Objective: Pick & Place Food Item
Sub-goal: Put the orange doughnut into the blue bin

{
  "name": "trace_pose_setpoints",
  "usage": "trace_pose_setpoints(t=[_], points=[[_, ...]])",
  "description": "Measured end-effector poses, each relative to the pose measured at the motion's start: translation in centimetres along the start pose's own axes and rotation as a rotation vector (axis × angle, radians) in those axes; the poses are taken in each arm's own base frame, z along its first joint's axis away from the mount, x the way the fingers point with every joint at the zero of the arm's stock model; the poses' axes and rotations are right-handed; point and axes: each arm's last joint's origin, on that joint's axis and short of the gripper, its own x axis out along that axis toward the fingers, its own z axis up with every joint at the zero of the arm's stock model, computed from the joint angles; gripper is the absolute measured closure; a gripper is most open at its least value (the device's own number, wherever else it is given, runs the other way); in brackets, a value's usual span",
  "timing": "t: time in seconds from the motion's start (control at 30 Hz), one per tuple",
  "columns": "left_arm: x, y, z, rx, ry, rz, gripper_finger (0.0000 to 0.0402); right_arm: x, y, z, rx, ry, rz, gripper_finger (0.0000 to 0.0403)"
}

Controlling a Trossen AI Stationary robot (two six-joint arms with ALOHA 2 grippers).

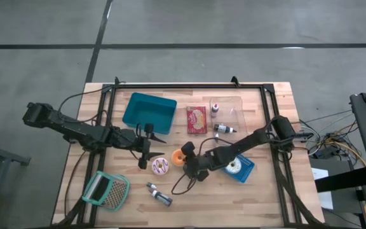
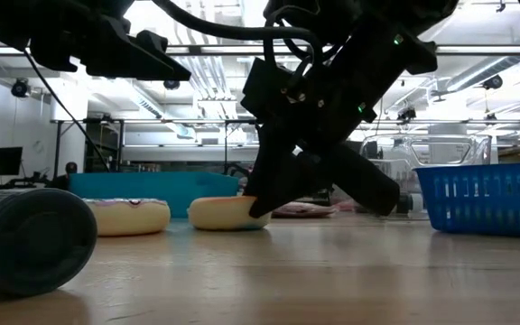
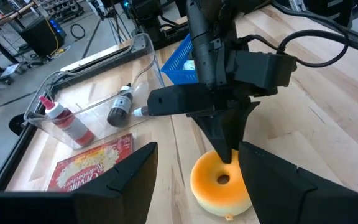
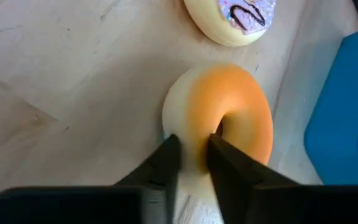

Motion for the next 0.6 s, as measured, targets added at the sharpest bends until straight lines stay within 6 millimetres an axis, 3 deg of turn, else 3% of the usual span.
trace_pose_setpoints(t=[0.07, 0.13, 0.6], points=[[0.0, 0.0, 0.0, -0.003, 0.0, 0.0, 0.0174, 0.0, 0.01, 0.01, -0.008, 0.0, 0.0, 0.0377], [0.0, 0.0, 0.0, -0.003, 0.0, 0.0, 0.0174, -0.01, 0.0, 0.01, -0.012, 0.001, -0.004, 0.0387], [0.0, 0.0, 0.0, -0.003, 0.0, 0.0, 0.0174, -0.04, -0.01, 0.57, 0.136, -0.085, 0.061, 0.0395]])
